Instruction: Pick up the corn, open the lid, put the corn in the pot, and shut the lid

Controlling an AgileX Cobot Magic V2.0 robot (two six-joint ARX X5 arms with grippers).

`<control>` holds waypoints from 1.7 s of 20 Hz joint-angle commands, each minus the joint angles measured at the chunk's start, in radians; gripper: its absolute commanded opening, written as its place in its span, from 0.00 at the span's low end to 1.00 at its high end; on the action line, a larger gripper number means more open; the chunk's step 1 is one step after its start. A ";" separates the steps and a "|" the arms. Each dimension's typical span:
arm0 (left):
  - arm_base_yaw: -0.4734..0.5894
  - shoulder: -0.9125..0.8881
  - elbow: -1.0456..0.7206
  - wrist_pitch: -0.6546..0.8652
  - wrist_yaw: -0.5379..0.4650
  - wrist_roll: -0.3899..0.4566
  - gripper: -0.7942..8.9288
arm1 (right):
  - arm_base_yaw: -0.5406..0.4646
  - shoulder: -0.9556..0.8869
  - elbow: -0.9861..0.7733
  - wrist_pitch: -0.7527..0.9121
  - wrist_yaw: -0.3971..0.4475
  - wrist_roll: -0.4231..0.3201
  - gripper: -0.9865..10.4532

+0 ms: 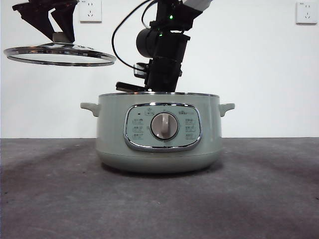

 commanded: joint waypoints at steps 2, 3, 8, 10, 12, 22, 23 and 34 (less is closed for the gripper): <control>0.000 -0.009 0.012 0.032 0.048 0.005 0.07 | 0.008 0.034 -0.009 0.018 0.005 -0.002 0.11; 0.000 -0.009 0.012 0.033 0.048 0.005 0.07 | 0.008 0.033 -0.009 0.018 0.005 0.002 0.21; 0.000 -0.009 0.012 0.035 0.048 0.004 0.07 | 0.010 0.015 0.001 -0.005 0.016 0.002 0.50; 0.000 -0.009 0.012 0.035 0.048 0.004 0.07 | 0.016 -0.032 0.002 -0.005 0.048 -0.005 0.50; 0.000 -0.009 0.012 0.034 0.048 0.000 0.07 | 0.029 -0.101 0.002 -0.027 0.093 -0.013 0.50; -0.055 -0.008 0.012 -0.048 0.127 -0.021 0.07 | 0.156 -0.494 -0.001 -0.257 0.360 -0.094 0.08; -0.067 -0.008 0.011 -0.067 0.127 -0.017 0.07 | 0.171 -0.527 -0.002 -0.257 0.360 -0.101 0.08; -0.287 -0.008 0.011 -0.131 0.116 -0.003 0.07 | 0.283 -0.862 -0.295 -0.257 0.361 -0.123 0.08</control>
